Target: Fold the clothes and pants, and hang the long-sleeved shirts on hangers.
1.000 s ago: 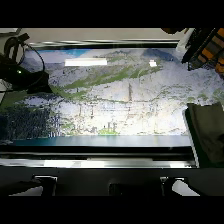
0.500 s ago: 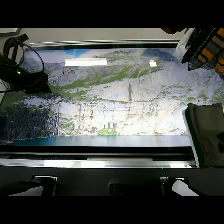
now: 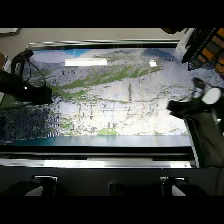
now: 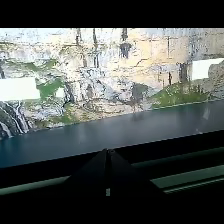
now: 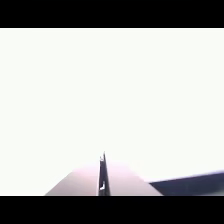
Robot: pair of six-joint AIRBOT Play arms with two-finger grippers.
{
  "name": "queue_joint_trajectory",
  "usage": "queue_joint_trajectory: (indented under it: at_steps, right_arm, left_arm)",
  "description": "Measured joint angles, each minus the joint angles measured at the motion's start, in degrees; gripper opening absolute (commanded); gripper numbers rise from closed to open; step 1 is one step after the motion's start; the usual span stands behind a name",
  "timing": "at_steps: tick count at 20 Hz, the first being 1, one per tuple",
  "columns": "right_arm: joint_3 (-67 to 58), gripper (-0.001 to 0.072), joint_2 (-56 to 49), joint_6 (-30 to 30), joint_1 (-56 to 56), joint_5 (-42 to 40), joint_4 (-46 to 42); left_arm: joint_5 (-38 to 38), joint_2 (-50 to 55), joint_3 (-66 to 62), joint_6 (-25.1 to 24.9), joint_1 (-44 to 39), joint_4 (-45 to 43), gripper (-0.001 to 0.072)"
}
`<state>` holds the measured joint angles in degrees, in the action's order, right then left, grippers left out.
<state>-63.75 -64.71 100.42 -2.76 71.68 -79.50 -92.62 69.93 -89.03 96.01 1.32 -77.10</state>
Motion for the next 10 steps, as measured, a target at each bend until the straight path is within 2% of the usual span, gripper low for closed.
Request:
queue_joint_trajectory:
  at_steps: [5,10]
  right_arm:
    - [0.0,0.0031,0.4,-4.6,19.7,-7.6,-0.2]
    - [-0.1,0.003,0.4,-6.6,26.5,-10.3,-0.2]
  left_arm:
    - [7.8,-8.3,15.3,-2.3,0.0,-0.2,0.0021]
    - [8.0,-10.4,21.4,-2.0,0.0,0.0,0.0021]
